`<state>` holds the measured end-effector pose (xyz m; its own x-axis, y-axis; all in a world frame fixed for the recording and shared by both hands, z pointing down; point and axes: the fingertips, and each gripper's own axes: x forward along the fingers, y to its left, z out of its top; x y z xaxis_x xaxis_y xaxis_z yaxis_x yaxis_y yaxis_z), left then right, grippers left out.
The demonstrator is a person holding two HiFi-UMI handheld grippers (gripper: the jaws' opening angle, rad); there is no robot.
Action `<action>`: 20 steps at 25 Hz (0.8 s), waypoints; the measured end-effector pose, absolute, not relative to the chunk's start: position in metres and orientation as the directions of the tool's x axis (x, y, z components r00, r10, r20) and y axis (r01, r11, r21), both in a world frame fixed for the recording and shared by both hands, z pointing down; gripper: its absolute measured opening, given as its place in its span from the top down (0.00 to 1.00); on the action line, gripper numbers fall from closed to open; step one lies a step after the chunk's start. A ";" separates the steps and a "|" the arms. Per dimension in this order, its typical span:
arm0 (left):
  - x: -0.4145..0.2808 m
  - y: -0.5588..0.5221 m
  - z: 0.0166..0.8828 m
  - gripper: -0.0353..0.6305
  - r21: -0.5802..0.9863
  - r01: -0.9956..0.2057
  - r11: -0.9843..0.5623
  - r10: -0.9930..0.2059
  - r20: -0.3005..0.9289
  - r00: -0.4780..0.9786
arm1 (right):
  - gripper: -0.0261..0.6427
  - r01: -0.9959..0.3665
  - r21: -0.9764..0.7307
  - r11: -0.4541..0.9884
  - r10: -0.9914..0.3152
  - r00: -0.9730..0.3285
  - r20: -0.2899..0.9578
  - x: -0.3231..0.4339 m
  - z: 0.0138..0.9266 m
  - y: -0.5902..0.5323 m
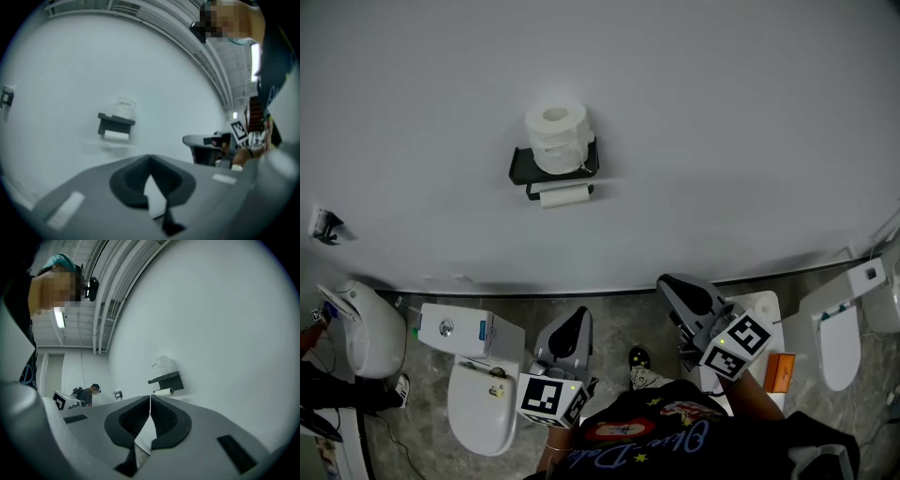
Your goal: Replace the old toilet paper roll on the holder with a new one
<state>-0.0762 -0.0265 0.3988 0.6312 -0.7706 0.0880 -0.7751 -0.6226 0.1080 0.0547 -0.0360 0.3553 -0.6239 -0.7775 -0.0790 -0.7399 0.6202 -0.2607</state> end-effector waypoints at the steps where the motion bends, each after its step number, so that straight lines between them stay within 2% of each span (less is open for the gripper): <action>1: -0.074 -0.040 0.399 0.97 0.097 -0.778 -0.620 -0.774 0.085 0.628 | 0.94 -0.739 -0.253 0.624 -0.775 -0.626 -0.083 0.057 0.354 -0.047; 5: -0.066 -0.095 0.401 0.97 0.100 -0.783 -0.614 -0.781 0.064 0.621 | 0.94 -0.731 -0.248 0.636 -0.768 -0.632 -0.109 0.065 0.349 -0.088; 8: -0.065 -0.131 0.398 0.97 0.239 -0.766 -0.597 -0.790 -0.010 0.613 | 0.94 -0.720 -0.234 0.653 -0.755 -0.644 -0.126 0.067 0.344 -0.108; 12: -0.079 -0.175 0.405 0.97 0.398 -0.761 -0.512 -0.841 -0.050 0.539 | 0.94 -0.733 -0.242 0.636 -0.769 -0.627 -0.122 0.070 0.343 -0.126; 14: -0.089 -0.194 0.405 0.97 0.558 -0.673 -0.485 -0.848 -0.112 0.518 | 0.94 -0.752 -0.240 0.614 -0.787 -0.605 -0.116 0.074 0.342 -0.131; 16: -0.097 -0.211 0.405 0.96 0.707 -0.527 -0.472 -0.846 -0.194 0.497 | 0.94 -0.773 -0.240 0.588 -0.806 -0.584 -0.095 0.078 0.346 -0.138; 19: -0.099 -0.227 0.403 0.71 0.827 -0.326 -0.459 -0.833 -0.273 0.481 | 0.94 -0.804 -0.239 0.544 -0.835 -0.546 -0.067 0.080 0.348 -0.148; 20: -0.098 -0.230 0.401 0.66 0.843 -0.281 -0.458 -0.827 -0.289 0.482 | 0.94 -0.812 -0.233 0.536 -0.842 -0.533 -0.078 0.079 0.343 -0.150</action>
<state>-0.0978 -0.2300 0.4008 0.4817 -0.8272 -0.2893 -0.2806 -0.4583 0.8434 0.0791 -0.1497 0.3433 -0.5334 -0.8422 -0.0781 -0.8118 0.5357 -0.2326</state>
